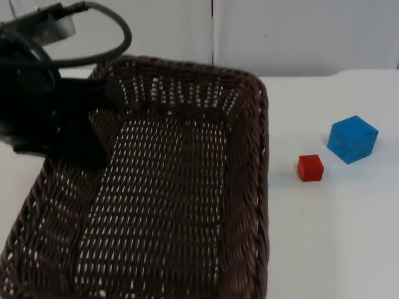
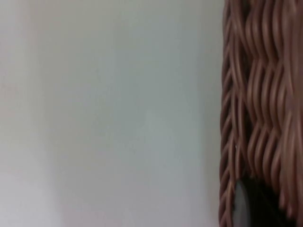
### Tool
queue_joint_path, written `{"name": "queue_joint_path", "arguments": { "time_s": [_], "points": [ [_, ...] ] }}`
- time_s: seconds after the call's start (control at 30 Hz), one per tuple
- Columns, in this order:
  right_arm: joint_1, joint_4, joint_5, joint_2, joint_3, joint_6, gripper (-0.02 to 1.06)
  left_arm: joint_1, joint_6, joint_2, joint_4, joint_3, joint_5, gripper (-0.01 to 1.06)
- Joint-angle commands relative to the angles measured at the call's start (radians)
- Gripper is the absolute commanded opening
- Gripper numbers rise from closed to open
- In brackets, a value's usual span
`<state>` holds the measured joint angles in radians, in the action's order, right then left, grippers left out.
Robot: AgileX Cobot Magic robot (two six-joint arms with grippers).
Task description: Pick up the basket with the left hand and place the largest block into the basket with the right hand.
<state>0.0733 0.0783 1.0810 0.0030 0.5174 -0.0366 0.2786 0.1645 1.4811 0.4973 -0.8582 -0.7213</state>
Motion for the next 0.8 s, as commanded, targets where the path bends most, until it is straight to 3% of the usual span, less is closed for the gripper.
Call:
{"name": "queue_joint_path", "arguments": {
  "time_s": [0.0,0.13,0.27,0.6,0.77],
  "points": [
    [-0.009,0.002,-0.003,-0.003,-0.003,-0.004,1.05,0.000,-0.012,-0.012,0.009,-0.037,-0.016,0.00],
    [-0.009,0.002,-0.003,-0.003,-0.003,-0.004,1.05,-0.022,0.011,0.015,0.030,-0.078,-0.057,0.00],
    [-0.009,0.002,-0.003,-0.003,-0.003,-0.004,1.05,-0.101,0.122,0.071,0.150,-0.105,-0.102,0.00],
    [-0.009,0.037,-0.005,-0.003,-0.003,-0.004,1.05,-0.121,0.148,0.179,0.185,-0.107,-0.077,0.00],
    [-0.009,0.037,-0.005,-0.003,-0.003,-0.004,1.05,-0.121,0.226,0.246,0.255,-0.107,-0.074,0.00]
  ]
}}
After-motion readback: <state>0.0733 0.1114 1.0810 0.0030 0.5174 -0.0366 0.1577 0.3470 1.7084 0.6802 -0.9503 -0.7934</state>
